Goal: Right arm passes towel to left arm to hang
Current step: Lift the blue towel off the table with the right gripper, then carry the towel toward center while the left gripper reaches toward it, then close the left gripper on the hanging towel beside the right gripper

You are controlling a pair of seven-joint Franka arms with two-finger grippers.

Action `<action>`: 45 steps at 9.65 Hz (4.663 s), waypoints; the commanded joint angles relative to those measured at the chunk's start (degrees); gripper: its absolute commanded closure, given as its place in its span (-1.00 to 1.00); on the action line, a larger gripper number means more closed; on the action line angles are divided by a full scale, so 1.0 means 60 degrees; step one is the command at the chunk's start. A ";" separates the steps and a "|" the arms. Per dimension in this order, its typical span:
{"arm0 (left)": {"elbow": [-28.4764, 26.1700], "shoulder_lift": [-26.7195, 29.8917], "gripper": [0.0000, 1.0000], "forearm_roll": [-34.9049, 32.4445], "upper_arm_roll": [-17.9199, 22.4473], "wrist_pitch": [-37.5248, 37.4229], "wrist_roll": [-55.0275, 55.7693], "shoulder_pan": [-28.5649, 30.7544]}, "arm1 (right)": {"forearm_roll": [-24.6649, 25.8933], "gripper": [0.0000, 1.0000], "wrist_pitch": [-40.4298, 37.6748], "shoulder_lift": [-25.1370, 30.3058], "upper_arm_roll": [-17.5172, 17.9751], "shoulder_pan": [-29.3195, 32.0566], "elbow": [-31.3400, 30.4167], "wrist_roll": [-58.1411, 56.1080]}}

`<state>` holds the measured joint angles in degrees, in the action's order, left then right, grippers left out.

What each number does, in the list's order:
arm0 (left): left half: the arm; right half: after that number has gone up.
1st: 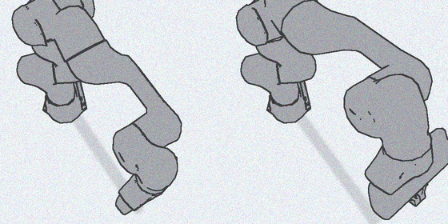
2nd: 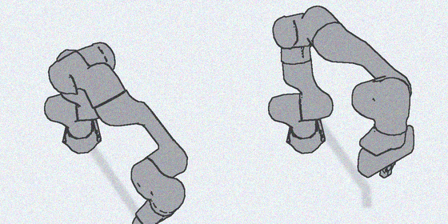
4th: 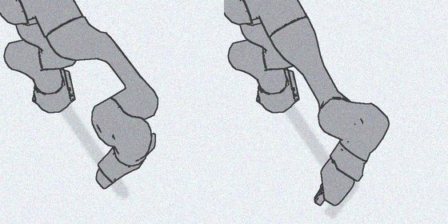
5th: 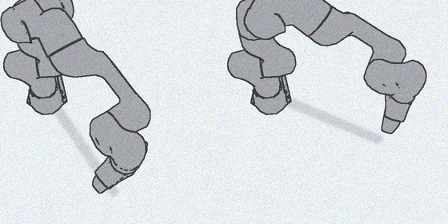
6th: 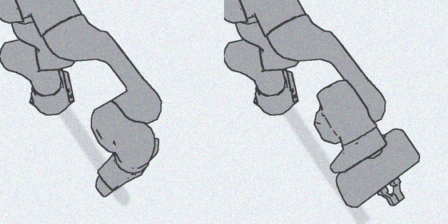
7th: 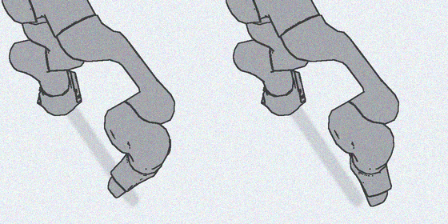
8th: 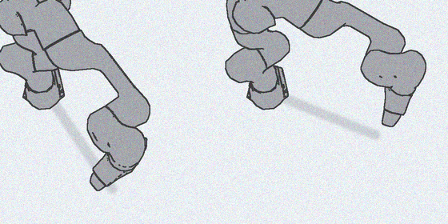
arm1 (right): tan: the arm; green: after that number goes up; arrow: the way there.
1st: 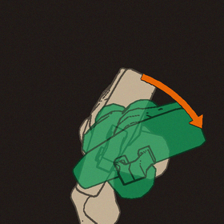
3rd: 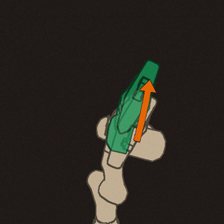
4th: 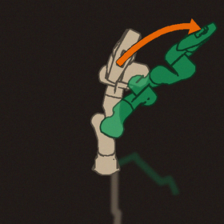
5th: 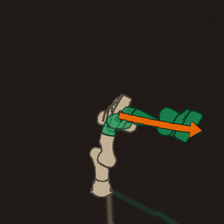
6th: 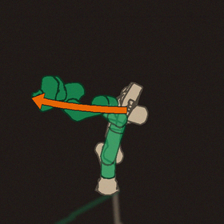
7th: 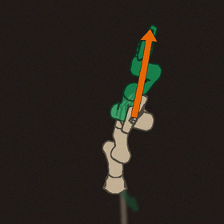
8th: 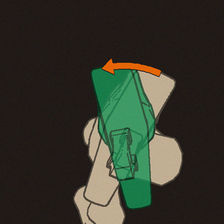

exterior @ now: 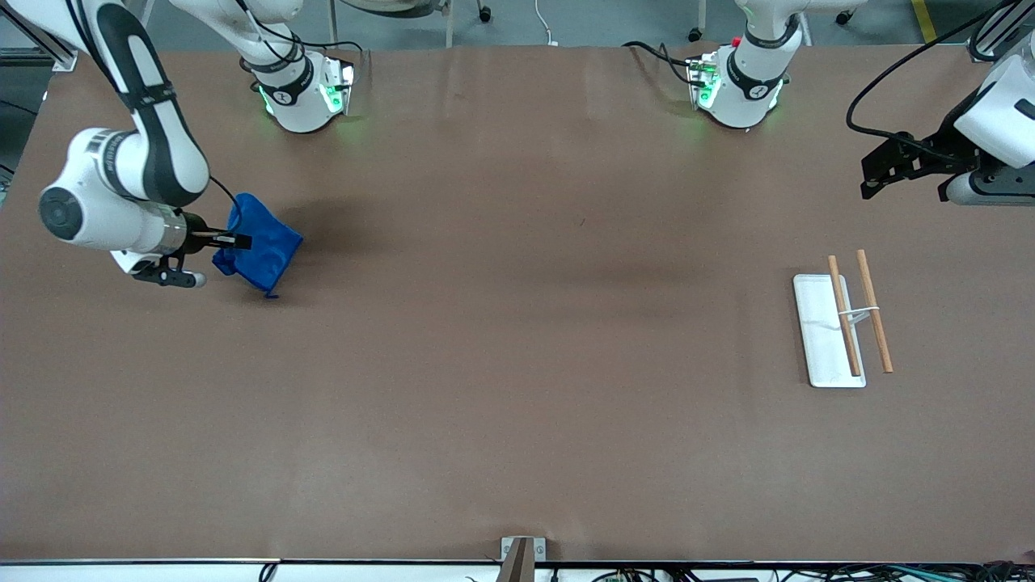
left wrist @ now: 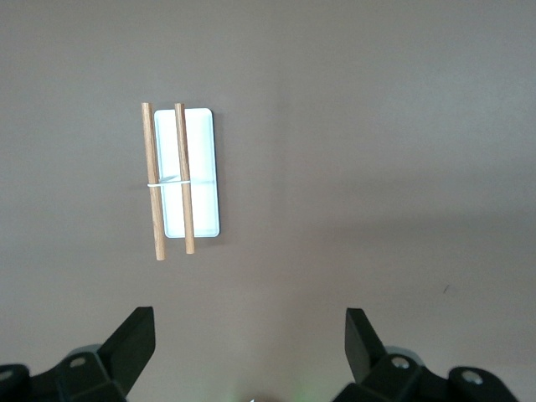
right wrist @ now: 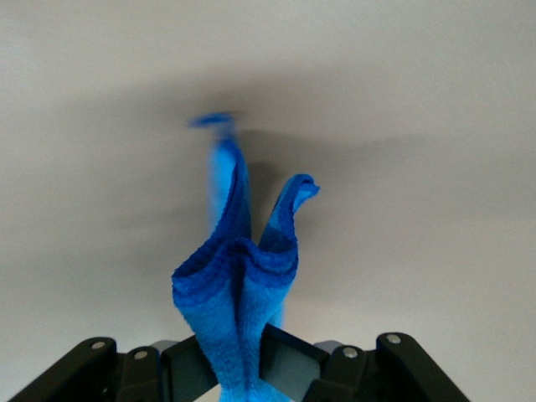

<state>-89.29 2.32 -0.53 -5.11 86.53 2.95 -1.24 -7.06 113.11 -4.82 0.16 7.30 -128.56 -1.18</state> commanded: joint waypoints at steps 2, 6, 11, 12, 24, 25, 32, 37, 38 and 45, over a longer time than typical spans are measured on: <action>-0.0075 -0.0195 -1.00 0.0407 -0.0056 -0.0024 -0.0169 -0.0041 | -0.1514 1.00 -0.1684 -0.0119 -0.0041 -0.0950 0.2584 0.0226; -0.0075 -0.1378 -1.00 0.4894 0.0061 0.0665 -0.1995 0.0337 | -0.4678 1.00 -0.1189 -0.0134 -0.0041 -0.2427 0.3524 0.0225; -0.0686 -0.3606 -1.00 1.0990 0.0003 0.0636 -0.5991 0.0632 | -0.8426 1.00 0.0288 -0.0572 -0.0041 -0.4244 0.4550 0.0226; -0.1038 -0.3914 -1.00 1.2219 -0.0041 0.0549 -0.6522 0.0603 | -0.9274 1.00 0.0554 -0.0762 -0.0041 -0.4582 0.4769 0.0240; -0.1349 -0.6818 -0.49 1.7857 -0.3381 -0.0446 -0.8188 0.0587 | -1.7895 1.00 0.0615 -0.2667 -0.0041 -0.6929 0.6441 -0.1911; -0.1422 -0.6788 -0.39 1.7842 -0.3425 -0.0636 -0.7936 0.0661 | -1.7896 1.00 0.0601 -0.2711 -0.0041 -0.6930 0.6441 -0.1927; -0.1554 -0.6510 0.02 1.6597 -0.3528 -0.0785 -0.7538 0.1555 | -1.7794 1.00 0.0586 -0.2858 -0.0070 -0.6856 0.6500 -0.2045; -0.1554 -0.6495 0.67 1.6612 -0.3528 -0.0755 -0.7538 0.1511 | -1.7808 0.98 0.0601 -0.2902 -0.0085 -0.6886 0.6500 -0.2118; -0.1554 -0.6495 1.00 1.6612 -0.3528 -0.0755 -0.7538 0.1554 | -1.7808 0.98 0.0601 -0.2946 -0.0070 -0.6886 0.6500 -0.2118; -0.1525 -0.6480 1.00 1.6597 -0.3469 -0.0682 -0.7523 0.1584 | -1.5156 -1.00 0.0615 -0.2859 -0.0158 -0.6142 0.6573 -0.2001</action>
<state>-96.81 -36.97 100.11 -26.35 81.17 -42.03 8.03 -104.27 117.08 -22.01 -1.32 -32.05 -89.95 -13.29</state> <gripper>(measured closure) 0.982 0.396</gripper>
